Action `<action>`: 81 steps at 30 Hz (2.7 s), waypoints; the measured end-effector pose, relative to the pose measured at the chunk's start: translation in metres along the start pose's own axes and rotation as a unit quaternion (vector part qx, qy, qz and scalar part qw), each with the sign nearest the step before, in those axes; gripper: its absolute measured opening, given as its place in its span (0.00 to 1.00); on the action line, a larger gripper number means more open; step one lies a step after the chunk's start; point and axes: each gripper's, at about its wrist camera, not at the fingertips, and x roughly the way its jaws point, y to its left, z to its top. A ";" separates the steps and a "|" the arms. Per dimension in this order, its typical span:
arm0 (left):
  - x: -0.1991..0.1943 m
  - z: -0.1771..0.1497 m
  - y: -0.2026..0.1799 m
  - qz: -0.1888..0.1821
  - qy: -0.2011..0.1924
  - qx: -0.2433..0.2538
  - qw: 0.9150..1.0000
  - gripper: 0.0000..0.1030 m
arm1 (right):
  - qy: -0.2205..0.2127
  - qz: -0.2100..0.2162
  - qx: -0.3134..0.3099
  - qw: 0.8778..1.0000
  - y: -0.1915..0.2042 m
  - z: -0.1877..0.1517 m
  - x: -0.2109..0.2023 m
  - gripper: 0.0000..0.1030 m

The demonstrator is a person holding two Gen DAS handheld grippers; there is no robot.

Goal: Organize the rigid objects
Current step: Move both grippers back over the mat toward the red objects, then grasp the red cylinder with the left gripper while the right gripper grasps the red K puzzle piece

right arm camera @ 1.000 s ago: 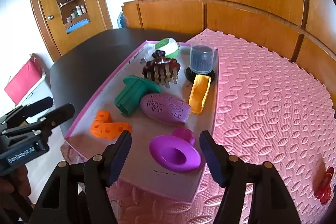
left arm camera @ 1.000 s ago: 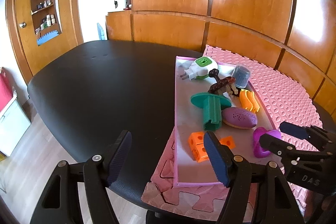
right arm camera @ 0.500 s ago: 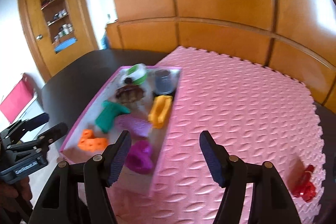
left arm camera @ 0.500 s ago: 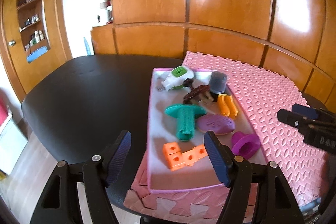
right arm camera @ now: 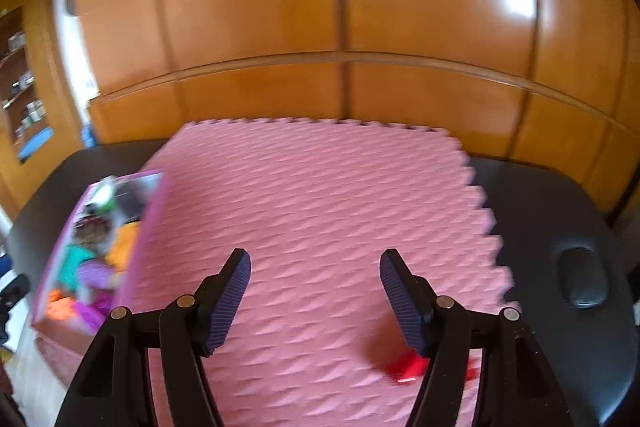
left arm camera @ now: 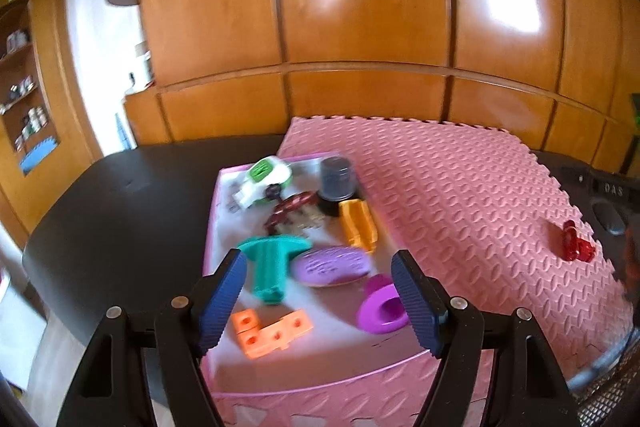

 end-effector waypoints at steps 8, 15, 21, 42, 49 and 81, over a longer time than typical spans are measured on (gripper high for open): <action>0.008 0.013 -0.047 -0.027 0.001 0.056 0.998 0.73 | 0.000 -0.068 0.124 0.990 -0.103 -0.011 0.016 0.66; 0.023 0.020 -0.086 -0.059 0.018 0.090 0.994 0.73 | -0.011 -0.038 0.199 0.979 -0.132 -0.013 0.012 0.66; 0.034 0.024 -0.127 -0.094 0.030 0.122 0.988 0.73 | -0.007 -0.029 0.243 0.970 -0.143 -0.017 0.013 0.66; 0.103 0.022 -0.280 -0.280 0.144 0.148 0.938 0.50 | 0.013 -0.014 0.297 0.955 -0.163 -0.026 0.020 0.66; 0.127 0.026 -0.310 -0.290 0.162 0.152 0.931 0.44 | 0.015 -0.007 0.306 0.952 -0.165 -0.026 0.023 0.66; 0.105 -0.023 -0.210 -0.233 0.138 0.113 0.956 0.25 | 0.154 -0.022 0.217 0.964 -0.116 -0.047 0.053 0.66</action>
